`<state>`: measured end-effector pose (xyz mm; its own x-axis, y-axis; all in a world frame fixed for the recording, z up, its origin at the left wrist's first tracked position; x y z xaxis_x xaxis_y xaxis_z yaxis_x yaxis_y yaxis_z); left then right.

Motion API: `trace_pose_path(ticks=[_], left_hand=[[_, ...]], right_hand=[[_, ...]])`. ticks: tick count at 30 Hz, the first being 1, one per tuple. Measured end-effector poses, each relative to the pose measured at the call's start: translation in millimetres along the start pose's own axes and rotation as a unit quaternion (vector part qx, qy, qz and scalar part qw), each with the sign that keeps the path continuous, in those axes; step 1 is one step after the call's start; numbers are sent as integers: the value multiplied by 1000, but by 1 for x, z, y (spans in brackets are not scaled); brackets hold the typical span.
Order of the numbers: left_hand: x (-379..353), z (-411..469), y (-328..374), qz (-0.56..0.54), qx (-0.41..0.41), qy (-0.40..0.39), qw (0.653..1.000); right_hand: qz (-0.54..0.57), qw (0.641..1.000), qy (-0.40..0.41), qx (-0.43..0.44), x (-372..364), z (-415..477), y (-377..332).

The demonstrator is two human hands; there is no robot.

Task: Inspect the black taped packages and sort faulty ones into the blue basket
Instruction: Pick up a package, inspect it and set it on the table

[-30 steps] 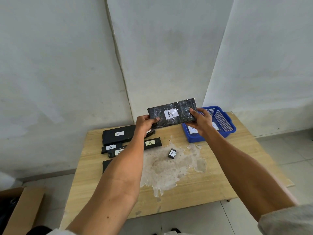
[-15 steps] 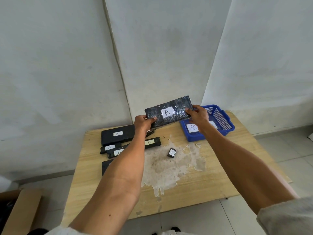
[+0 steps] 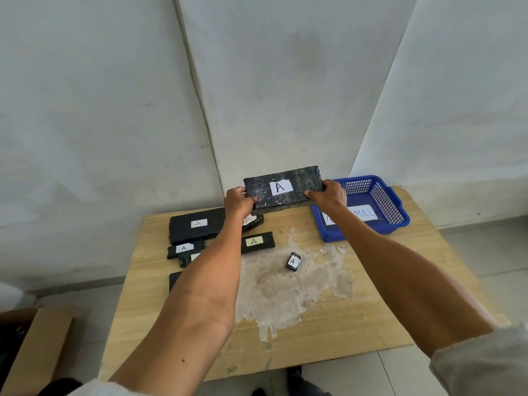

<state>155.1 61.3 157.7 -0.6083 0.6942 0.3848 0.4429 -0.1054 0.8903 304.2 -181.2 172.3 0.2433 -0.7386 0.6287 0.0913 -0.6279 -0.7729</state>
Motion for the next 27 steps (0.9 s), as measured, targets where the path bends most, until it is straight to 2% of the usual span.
trace_pose_path(ticks=[10,19,27], left_hand=[[-55,96,-39,-16,78,-6,997],[-98,160,-71,-5,113,-29,993],[-115,183,-92,2,140,-34,990]], right_hand=[[-55,997,-56,-24,-65,104,34],[-92,991,-89,-44,-119,162,79],[-184,978,-101,2,-138,187,87]])
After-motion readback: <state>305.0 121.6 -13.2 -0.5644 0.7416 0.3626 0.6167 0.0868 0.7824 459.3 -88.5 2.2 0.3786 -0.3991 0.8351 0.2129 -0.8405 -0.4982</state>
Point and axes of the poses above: each hand's wrist, its own z-axis towards the middle knuckle, its own x-axis out of the back of the hand, y = z × x, the point moved 9 cm from there along z, towards the middle knuckle, and after that the axes turned 1 degree about x, right-handed, at the moved point
